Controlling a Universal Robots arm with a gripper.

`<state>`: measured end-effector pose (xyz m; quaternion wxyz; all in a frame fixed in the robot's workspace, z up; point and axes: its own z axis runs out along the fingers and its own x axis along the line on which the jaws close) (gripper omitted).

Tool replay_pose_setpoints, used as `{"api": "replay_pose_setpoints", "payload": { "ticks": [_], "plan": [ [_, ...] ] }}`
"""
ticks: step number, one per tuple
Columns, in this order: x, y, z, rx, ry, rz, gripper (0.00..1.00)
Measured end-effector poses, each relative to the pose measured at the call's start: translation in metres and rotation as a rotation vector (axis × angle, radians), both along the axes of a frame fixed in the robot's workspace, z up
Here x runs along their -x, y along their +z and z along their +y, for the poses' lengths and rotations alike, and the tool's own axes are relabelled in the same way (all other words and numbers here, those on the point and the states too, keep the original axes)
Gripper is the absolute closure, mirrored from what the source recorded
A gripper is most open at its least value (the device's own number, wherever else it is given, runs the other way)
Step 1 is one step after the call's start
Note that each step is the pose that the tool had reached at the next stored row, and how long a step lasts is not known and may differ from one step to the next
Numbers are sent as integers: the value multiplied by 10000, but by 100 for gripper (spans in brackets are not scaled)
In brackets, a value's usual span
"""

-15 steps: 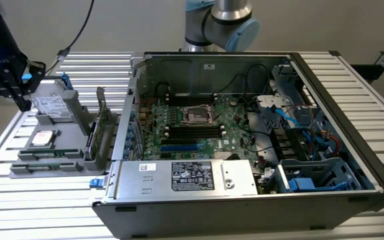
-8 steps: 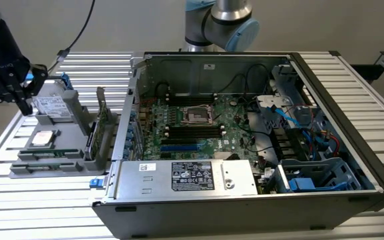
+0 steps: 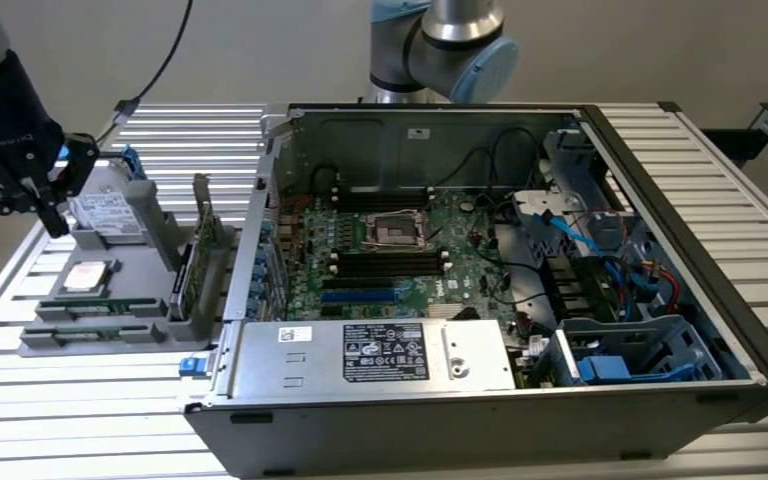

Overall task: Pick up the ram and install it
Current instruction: 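Pick up the ram and move it above insertion slot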

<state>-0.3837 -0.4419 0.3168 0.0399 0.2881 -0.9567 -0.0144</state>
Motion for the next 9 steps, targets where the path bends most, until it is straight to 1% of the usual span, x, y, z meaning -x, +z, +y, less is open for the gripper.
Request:
{"api": "replay_pose_setpoints", "payload": {
  "ticks": [9],
  "plan": [
    [0, -99, 0, -1, 1630, -11, 90]
  ]
}}
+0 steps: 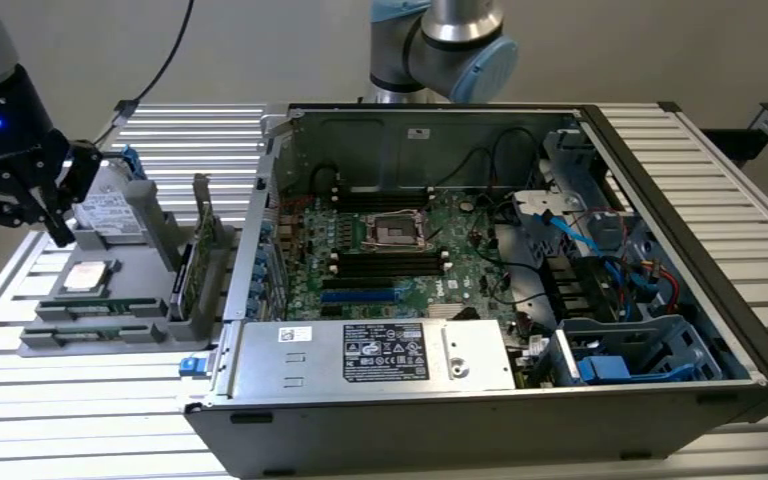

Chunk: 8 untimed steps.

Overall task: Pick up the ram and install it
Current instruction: 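Pick up the ram and move it above insertion slot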

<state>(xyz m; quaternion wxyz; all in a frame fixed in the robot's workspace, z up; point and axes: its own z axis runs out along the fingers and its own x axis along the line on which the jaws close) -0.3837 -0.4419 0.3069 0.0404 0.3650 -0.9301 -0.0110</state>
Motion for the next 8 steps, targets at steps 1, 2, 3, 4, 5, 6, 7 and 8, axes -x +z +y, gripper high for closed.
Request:
{"api": "replay_pose_setpoints", "payload": {
  "ticks": [1, 2, 3, 4, 5, 6, 7, 8],
  "plan": [
    [0, -11, 0, 0, 184, -1, 90],
    [0, -22, 0, 0, 371, -2, 90],
    [0, -33, 0, 0, 550, -2, 90],
    [0, -44, 0, 0, 735, -3, 90],
    [0, -54, 0, -1, 916, -5, 90],
    [0, -64, 0, -2, 1095, -6, 90],
    [0, -74, 0, -2, 1281, -6, 90],
    [0, -84, 0, -2, 1465, -8, 90]
  ]
}}
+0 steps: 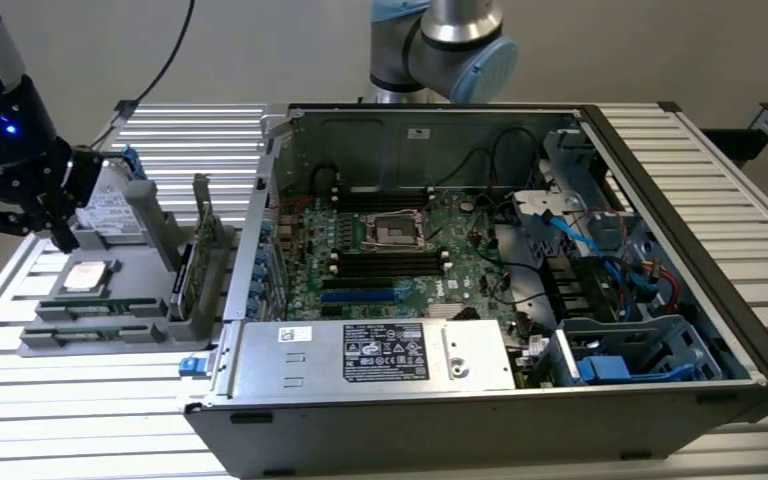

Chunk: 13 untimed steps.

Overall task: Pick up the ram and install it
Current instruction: 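Pick up the ram and move it above insertion slot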

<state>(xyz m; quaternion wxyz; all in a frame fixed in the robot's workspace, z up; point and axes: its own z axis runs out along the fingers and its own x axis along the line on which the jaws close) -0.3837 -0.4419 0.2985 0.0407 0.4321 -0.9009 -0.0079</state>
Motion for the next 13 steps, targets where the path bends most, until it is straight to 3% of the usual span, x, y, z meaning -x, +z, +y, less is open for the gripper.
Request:
{"api": "replay_pose_setpoints", "payload": {
  "ticks": [13],
  "plan": [
    [0, -51, 0, -6, 2366, -3, 90]
  ]
}}
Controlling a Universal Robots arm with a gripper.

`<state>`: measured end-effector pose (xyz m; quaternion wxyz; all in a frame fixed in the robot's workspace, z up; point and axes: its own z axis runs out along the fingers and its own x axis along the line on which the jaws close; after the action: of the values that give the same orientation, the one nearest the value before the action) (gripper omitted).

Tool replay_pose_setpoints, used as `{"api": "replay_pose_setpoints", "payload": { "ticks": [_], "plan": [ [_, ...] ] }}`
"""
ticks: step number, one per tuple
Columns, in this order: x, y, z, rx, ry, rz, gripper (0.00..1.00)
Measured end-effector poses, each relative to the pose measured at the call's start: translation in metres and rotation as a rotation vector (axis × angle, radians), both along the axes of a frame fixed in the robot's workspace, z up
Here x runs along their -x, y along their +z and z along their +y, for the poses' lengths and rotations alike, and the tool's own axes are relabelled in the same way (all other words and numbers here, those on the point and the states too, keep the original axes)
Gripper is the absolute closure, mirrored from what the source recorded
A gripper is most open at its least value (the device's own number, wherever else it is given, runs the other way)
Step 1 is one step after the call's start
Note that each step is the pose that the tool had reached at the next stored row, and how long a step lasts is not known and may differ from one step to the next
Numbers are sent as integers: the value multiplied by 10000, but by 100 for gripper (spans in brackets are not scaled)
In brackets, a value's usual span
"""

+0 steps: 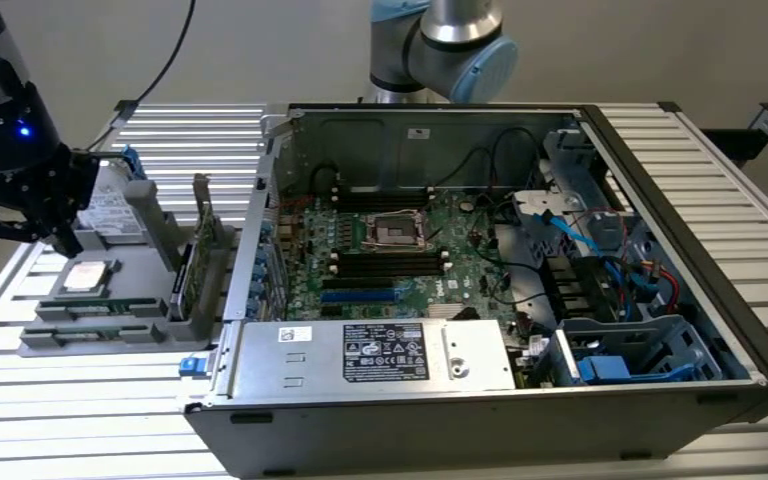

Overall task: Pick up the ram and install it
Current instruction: 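Pick up the ram and move it above insertion slot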

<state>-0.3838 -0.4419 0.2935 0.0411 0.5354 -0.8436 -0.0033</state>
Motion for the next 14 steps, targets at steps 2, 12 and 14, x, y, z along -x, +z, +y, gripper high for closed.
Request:
{"api": "replay_pose_setpoints", "payload": {
  "ticks": [2, 12, 14],
  "plan": [
    [0, 0, 0, -2, 365, 1, 90],
    [-1, -5, 0, -71, 2185, -2, 90],
    [0, -7, 0, -93, 2544, -4, 90]
  ]
}}
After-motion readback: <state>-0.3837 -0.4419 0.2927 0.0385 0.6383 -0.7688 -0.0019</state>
